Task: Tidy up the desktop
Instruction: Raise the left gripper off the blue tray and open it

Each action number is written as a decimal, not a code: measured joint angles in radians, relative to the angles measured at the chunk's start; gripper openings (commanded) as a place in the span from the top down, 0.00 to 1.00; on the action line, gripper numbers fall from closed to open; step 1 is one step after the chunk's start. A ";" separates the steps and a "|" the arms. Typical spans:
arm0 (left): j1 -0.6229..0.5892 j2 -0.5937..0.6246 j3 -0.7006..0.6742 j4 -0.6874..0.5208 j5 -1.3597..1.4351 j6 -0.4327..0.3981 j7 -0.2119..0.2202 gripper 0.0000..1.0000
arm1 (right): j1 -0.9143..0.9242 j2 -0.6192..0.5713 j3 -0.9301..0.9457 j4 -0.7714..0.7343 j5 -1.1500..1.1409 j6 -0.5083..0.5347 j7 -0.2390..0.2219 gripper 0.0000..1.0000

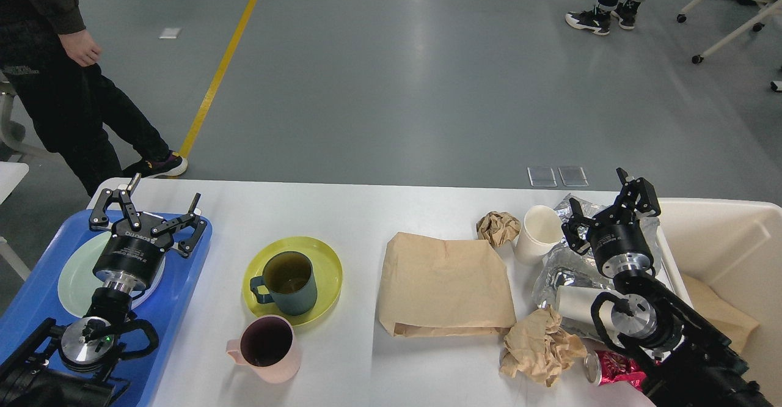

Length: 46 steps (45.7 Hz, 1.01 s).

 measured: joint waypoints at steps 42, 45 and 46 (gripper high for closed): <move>-0.215 0.398 0.605 0.003 0.000 0.002 0.009 0.03 | 0.000 0.001 0.000 -0.001 0.000 0.000 0.000 0.00; -0.301 0.453 0.766 0.002 0.005 0.002 0.013 0.03 | 0.000 0.001 0.000 -0.001 0.000 0.000 0.000 0.00; -0.338 0.474 0.833 0.002 0.008 0.002 0.014 0.03 | 0.000 0.001 0.000 -0.001 0.000 0.000 0.000 0.00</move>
